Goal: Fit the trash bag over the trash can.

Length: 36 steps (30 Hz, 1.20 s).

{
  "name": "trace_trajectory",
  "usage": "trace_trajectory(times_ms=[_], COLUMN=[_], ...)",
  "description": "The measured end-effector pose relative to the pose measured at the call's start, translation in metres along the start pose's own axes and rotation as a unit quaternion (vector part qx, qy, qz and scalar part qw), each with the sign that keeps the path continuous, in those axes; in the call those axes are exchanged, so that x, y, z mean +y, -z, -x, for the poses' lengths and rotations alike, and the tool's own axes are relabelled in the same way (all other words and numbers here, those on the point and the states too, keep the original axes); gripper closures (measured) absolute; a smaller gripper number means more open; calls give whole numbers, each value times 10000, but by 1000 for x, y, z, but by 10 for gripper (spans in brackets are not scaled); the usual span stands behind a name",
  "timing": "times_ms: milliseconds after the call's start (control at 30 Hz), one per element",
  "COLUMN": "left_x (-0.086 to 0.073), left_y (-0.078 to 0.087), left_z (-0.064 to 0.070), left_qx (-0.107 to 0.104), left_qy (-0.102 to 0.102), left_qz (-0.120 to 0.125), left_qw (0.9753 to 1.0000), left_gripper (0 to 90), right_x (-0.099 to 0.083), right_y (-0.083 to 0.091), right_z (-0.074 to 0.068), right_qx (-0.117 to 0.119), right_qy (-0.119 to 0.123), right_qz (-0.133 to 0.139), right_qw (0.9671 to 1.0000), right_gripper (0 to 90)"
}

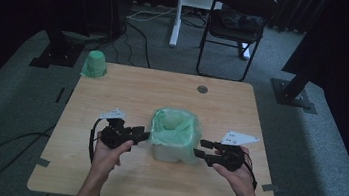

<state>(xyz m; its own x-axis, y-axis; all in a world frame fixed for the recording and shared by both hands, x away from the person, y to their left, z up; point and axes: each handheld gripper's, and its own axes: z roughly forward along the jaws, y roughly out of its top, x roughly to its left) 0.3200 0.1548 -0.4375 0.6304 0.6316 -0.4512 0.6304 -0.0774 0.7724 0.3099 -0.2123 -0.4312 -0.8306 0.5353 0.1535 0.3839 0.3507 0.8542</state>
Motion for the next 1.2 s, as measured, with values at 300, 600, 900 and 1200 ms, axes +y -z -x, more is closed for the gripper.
trace_trajectory(times_ms=[300,600,900,1200], left_x=[-10,-20,-22,-18], left_y=[-3,-18,-16,0], left_z=[3,6,2,-7], left_qx=[-27,295,450,67], left_qy=[-156,-355,-318,120], left_qz=[-209,-518,-413,165], left_qw=[9997,9976,9976,9998], left_gripper=[527,677,900,705], right_x=[2,2,-4,-12], right_y=[-17,-28,-35,-40], right_z=[-1,-1,5,11], right_qx=[-163,-23,-16,-58], right_qy=[141,290,253,167], right_qz=[-272,-527,-744,-899], right_qw=[9994,9982,9969,9958], right_gripper=[552,810,900,900])
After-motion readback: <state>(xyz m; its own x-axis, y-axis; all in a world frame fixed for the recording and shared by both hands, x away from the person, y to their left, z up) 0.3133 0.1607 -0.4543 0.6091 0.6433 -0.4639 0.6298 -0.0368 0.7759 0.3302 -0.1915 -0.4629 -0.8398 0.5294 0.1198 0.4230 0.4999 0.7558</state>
